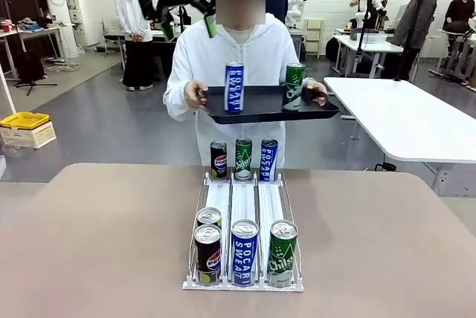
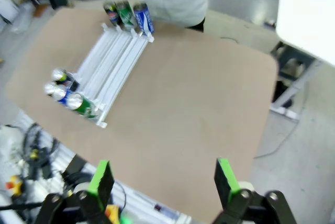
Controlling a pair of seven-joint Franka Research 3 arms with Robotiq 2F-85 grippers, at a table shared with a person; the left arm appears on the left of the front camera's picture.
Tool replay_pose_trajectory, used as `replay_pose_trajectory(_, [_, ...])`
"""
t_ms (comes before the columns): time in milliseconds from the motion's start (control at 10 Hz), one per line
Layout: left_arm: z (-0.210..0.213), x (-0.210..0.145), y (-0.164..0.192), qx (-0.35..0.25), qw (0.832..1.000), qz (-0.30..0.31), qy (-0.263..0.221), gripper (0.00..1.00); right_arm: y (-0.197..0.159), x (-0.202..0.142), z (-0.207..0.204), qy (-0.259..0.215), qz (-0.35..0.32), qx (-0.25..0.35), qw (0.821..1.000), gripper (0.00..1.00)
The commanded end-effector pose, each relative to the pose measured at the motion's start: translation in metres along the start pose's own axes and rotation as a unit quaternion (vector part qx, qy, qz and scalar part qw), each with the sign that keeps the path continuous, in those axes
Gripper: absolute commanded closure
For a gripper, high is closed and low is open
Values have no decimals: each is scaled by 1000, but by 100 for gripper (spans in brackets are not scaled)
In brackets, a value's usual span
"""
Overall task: Retrieve and hand over the desired beverage to the person.
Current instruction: Place the picked can on the Handle tray extended by the person.
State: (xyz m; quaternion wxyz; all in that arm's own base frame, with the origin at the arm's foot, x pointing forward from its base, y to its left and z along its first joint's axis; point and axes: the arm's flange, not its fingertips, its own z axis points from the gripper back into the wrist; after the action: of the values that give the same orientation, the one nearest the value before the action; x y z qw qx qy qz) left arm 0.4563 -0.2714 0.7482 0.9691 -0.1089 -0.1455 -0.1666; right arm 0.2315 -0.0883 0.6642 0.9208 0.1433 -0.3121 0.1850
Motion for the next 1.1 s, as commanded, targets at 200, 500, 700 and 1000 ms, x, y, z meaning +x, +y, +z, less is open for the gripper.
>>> replay_pose_trajectory(200, [-61, -97, 52, -45, 995, -90, -8, 0, -1, 1, -2, 0, -3, -3, 1000, 0])
replay_pose_trajectory(500, [-55, -91, 58, -53, 995, -79, -11, 0, -1, 1, -2, 0, -3, -3, 1000, 0])
replay_pose_trajectory(700, [-64, -85, 63, -42, 998, -37, 35, 0, -1, 1, -2, 0, -3, -3, 1000, 0])
replay_pose_trajectory(1000, [-58, -93, 60, -38, 996, -79, -3, 0, -1, 1, -2, 0, -3, -3, 1000, 0])
